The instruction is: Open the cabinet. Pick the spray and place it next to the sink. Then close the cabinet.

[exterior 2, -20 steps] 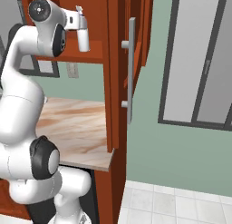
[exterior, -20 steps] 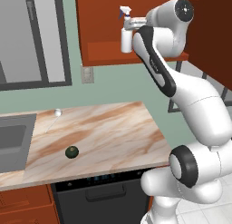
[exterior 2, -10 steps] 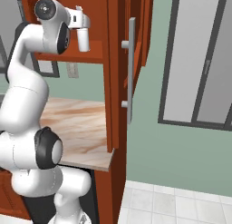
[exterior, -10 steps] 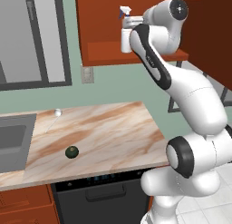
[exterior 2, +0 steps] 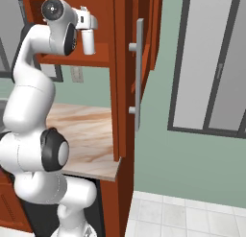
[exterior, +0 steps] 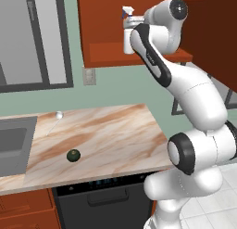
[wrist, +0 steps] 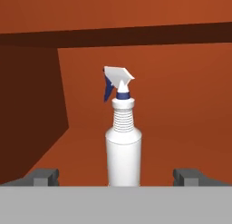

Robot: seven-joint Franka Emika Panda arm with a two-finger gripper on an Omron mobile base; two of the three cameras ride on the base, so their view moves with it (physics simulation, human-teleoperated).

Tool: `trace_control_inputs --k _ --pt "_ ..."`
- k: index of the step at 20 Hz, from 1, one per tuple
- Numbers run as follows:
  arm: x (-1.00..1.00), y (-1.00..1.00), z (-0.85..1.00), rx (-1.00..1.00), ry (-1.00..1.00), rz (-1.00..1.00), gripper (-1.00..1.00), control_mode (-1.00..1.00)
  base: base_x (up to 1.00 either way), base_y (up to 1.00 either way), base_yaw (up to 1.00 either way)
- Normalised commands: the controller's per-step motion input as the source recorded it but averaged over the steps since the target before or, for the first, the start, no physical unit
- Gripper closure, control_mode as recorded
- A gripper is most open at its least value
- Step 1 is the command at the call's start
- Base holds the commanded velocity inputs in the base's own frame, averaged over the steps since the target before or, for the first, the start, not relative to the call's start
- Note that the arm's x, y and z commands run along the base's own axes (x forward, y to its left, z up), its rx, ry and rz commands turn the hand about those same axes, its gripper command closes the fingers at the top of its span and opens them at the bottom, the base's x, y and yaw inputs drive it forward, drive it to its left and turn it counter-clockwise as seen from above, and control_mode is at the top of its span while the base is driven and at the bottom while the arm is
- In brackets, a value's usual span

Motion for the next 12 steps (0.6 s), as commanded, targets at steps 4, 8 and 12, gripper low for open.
trace_control_inputs --k 4,8,12 --pt "0.25 0.0 -0.02 0.0 0.0 0.0 -1.0 -1.0 0.0 0.0 0.0" --pt "0.25 0.0 -0.05 0.0 0.0 0.0 -1.0 -1.0 0.0 0.0 0.0" --pt "0.21 0.0 -0.07 0.0 0.0 0.0 -1.0 -1.0 0.0 0.0 0.0"
